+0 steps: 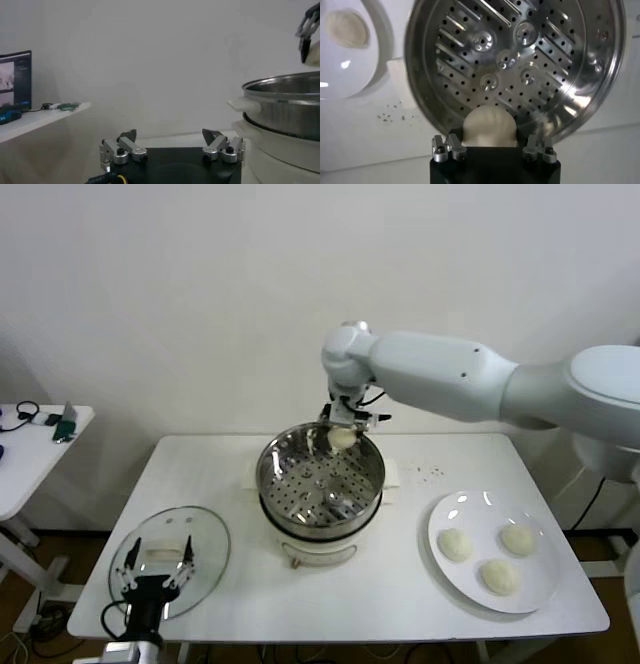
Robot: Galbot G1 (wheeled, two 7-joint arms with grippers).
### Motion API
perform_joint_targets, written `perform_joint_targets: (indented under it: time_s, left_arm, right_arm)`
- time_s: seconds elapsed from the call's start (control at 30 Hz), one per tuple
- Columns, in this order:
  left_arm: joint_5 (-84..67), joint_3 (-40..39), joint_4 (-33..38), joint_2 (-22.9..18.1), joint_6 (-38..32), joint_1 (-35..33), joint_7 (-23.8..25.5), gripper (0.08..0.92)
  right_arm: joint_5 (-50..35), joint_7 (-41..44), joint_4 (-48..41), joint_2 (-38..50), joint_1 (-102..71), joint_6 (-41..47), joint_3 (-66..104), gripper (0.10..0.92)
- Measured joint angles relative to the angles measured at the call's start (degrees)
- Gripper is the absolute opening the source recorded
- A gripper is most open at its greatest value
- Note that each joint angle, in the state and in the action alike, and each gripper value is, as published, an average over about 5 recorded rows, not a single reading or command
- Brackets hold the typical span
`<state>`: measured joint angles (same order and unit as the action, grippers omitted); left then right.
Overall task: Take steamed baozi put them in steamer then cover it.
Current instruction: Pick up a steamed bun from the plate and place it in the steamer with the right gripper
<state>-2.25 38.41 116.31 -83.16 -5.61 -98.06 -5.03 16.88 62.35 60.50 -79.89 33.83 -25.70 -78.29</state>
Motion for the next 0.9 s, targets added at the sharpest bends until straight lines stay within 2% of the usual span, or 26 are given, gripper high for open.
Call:
perform_joint_targets:
  time_s: [0.5,0.6,0.77,0.9]
  left_arm:
    - [0.1,0.0,0.2,-0.2,0.7,0.9,-0.1,0.823]
    - [0.1,0.0,0.2,-0.2,0.7,0.9,-0.1,0.823]
    - [0.0,0.0,0.0,-0.2,0.7,0.8,-0.1,0.823]
    - [0.0,0.0,0.0,-0.3,0.7,0.8,-0.2,0.823]
  right_arm:
    - [7.2,-0.5,-6.9,-6.0,-7.2,-3.1,2.6,0.698]
    - [7.8,-0.5,-7.4,-6.3,-7.9,-3.2,2.8,0.719]
    - [8.1,-0.5,-7.6,-6.5,-8.3,-3.5,3.0,0.805]
    - [8.0,-0.1,-7.6,-6.5,-8.2,-3.9,3.5,0.821]
